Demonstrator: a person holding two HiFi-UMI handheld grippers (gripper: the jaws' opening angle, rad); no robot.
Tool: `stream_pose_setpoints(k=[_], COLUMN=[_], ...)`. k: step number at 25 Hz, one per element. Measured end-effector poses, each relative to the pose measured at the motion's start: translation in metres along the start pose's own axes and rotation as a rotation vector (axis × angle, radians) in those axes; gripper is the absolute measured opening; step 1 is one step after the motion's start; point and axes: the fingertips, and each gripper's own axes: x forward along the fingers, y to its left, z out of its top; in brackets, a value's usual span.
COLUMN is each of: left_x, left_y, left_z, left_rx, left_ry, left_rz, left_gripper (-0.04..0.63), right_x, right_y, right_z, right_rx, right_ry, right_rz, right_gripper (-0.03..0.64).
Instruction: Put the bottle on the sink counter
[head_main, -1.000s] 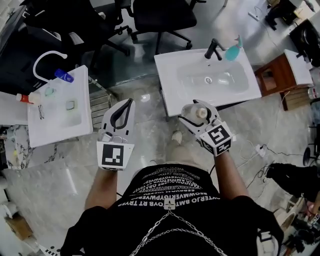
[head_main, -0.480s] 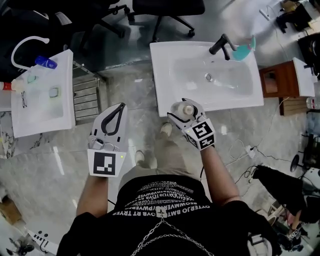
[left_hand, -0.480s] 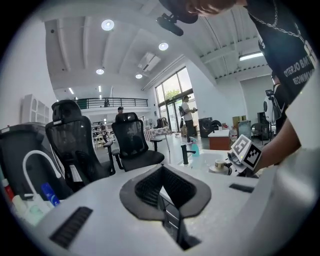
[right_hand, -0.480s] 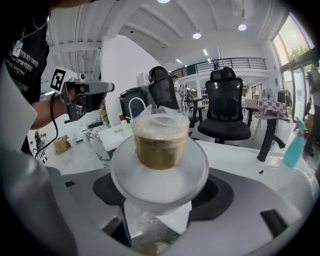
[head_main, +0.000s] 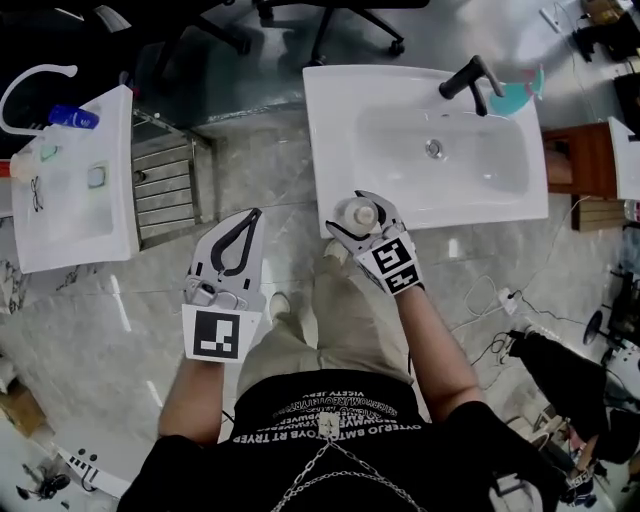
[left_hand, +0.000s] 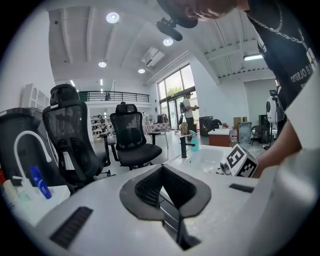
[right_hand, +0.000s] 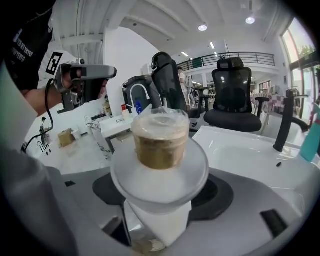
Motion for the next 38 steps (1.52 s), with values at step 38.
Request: stream_pose_setpoints(k=[38], left_x=[-0.066], left_y=[-0.016], left_z=[0.031], left_rx=[0.017], left_ry=[-0.045], left_rz=[-0.013], left_gripper=[0.006], right_x=[-0.076], right_y=[-0.002], right_z=[0.006], right_rx=[0.054], right_ry=[-0.141], right_rz=[-0.099], right_gripper=[0.392])
